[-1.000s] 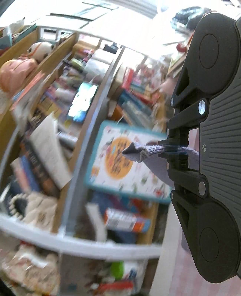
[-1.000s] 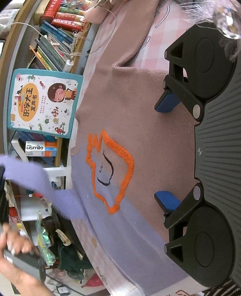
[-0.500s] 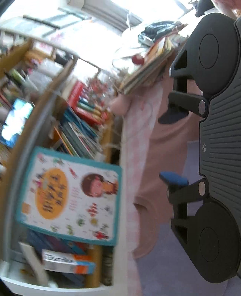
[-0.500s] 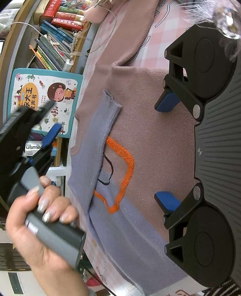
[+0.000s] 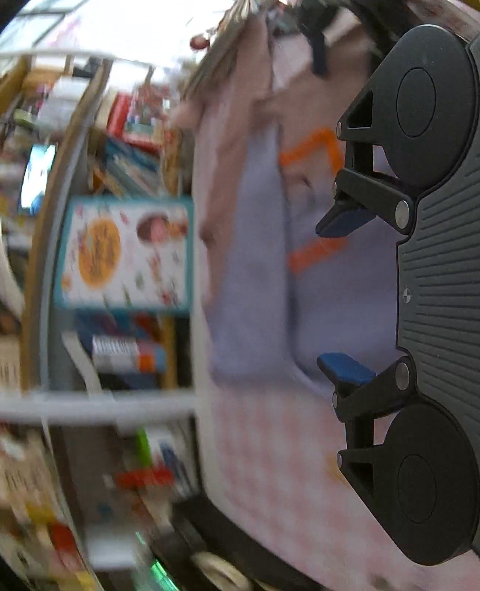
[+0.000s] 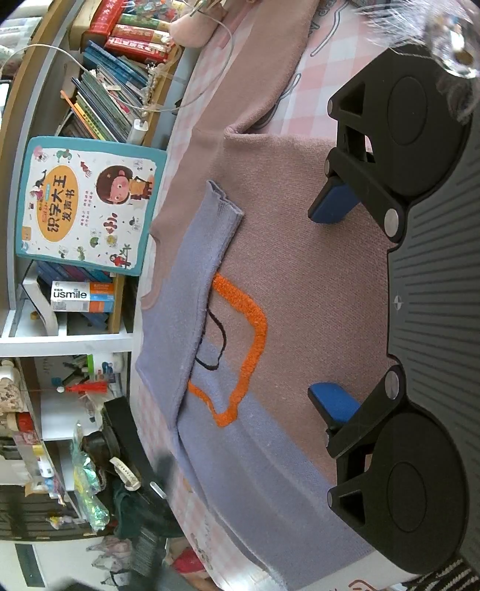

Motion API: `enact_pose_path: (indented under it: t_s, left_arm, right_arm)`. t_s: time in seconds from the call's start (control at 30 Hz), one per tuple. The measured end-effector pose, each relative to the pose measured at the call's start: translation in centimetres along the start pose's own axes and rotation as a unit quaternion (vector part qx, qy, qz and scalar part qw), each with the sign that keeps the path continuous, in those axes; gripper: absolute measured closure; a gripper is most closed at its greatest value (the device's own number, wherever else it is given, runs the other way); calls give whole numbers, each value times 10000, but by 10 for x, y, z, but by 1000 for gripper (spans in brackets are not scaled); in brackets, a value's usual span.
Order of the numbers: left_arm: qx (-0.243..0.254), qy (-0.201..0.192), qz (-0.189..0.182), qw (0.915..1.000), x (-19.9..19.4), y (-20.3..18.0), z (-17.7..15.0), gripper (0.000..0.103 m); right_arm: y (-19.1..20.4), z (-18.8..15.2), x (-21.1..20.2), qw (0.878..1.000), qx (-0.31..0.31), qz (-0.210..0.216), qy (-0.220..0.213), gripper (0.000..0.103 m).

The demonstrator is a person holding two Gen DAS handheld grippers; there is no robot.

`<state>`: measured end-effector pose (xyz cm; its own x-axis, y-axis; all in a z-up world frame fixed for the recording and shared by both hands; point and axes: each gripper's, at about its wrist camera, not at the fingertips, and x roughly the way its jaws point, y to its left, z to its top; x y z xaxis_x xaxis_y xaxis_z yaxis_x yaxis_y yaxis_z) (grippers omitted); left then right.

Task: Fold clothes
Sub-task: 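Grasp the sweater hem with the left tool while the right tool grasps the hem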

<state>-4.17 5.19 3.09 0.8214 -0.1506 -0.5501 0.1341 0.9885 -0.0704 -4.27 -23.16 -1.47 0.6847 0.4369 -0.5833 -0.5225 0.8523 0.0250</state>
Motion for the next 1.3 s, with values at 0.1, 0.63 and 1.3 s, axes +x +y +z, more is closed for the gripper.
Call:
enact_pose_path:
  t_s: [0.1, 0.63, 1.3]
  left_arm:
    - [-211, -41, 413, 9989, -19, 25, -22, 21]
    - [-164, 155, -246, 9994, -5, 45, -56, 64]
    - [-692, 67, -119, 9975, -22, 98, -63, 89]
  right_arm:
    - [-4, -2, -9, 9999, 96, 65, 21, 10]
    - [-37, -26, -55, 9931, 983, -572, 295, 73]
    - [0, -1, -16, 9976, 662, -119, 133, 89]
